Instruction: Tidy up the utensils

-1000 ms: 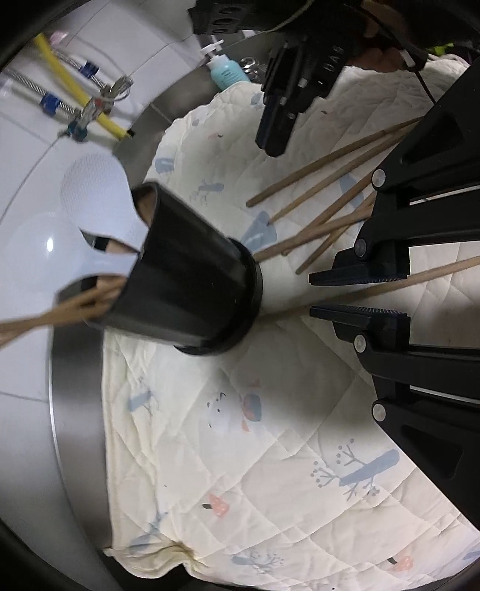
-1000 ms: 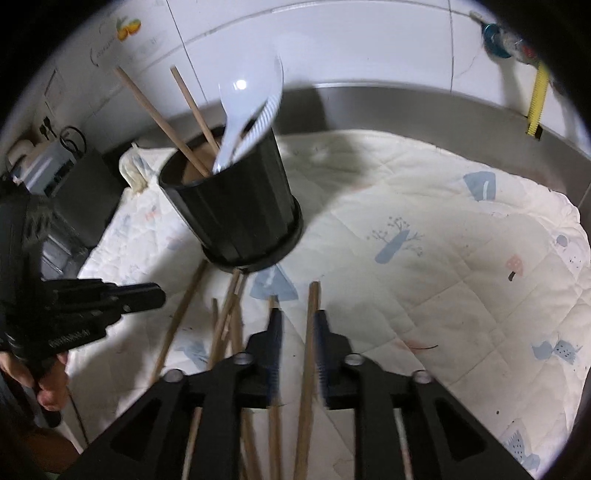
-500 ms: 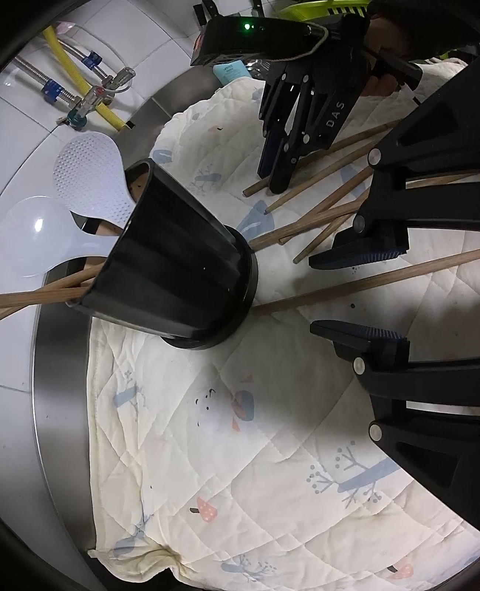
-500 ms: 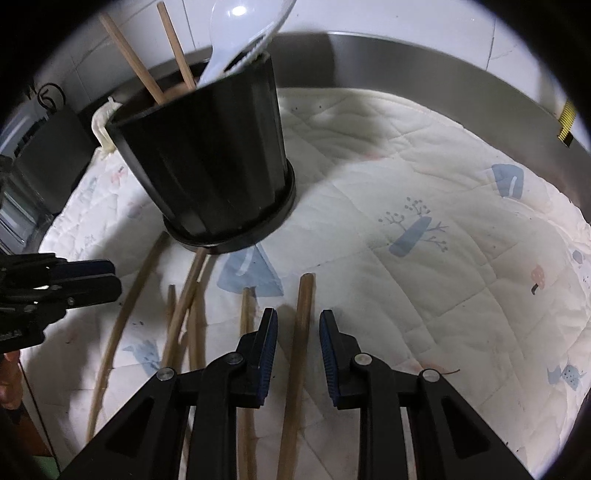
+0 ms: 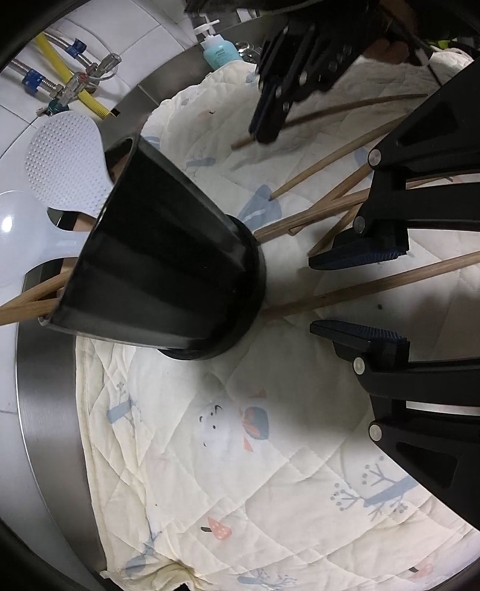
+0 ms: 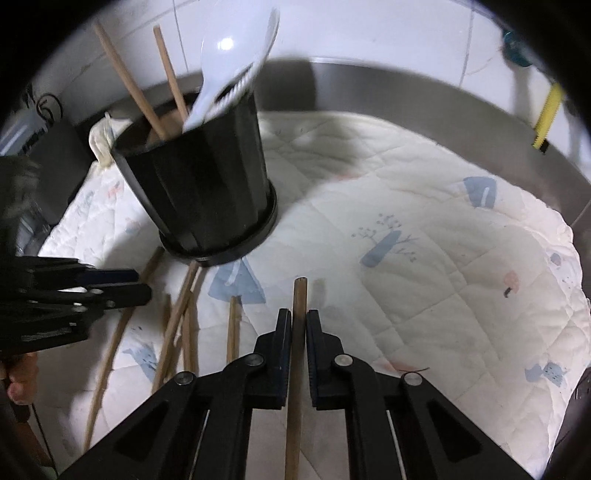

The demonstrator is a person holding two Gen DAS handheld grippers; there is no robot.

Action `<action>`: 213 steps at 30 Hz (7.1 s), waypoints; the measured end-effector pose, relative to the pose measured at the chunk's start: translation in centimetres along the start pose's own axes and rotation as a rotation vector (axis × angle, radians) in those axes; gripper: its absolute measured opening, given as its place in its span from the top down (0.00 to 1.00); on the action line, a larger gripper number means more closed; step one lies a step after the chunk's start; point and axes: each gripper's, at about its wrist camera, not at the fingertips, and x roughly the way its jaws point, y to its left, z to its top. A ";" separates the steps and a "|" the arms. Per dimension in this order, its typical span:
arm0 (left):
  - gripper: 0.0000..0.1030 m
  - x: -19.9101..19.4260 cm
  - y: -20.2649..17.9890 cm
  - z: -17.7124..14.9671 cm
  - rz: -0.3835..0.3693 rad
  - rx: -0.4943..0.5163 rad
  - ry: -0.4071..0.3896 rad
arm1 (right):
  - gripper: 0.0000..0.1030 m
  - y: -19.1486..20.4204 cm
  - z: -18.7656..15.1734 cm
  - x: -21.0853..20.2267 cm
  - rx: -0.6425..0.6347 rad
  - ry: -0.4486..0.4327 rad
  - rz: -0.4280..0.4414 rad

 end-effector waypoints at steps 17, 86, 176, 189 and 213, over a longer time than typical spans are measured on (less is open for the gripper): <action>0.91 -1.0 -0.5 -0.4 0.042 -0.001 -0.072 | 0.90 0.2 0.3 -7.2 0.024 -0.162 0.036; 0.92 -8.5 -3.6 -0.7 -0.083 0.370 -0.128 | 0.91 1.4 3.2 -15.4 0.063 -0.388 0.067; 0.95 -25.8 -2.5 10.6 -0.183 0.324 -0.688 | 0.91 3.7 7.2 -19.9 0.066 -0.508 0.068; 0.95 -20.2 -0.7 11.2 -0.133 0.254 -0.569 | 0.91 4.2 10.2 -20.2 0.062 -0.584 0.074; 0.93 -17.7 0.1 10.3 -0.097 0.242 -0.480 | 0.90 5.8 11.4 -15.7 0.022 -0.570 0.043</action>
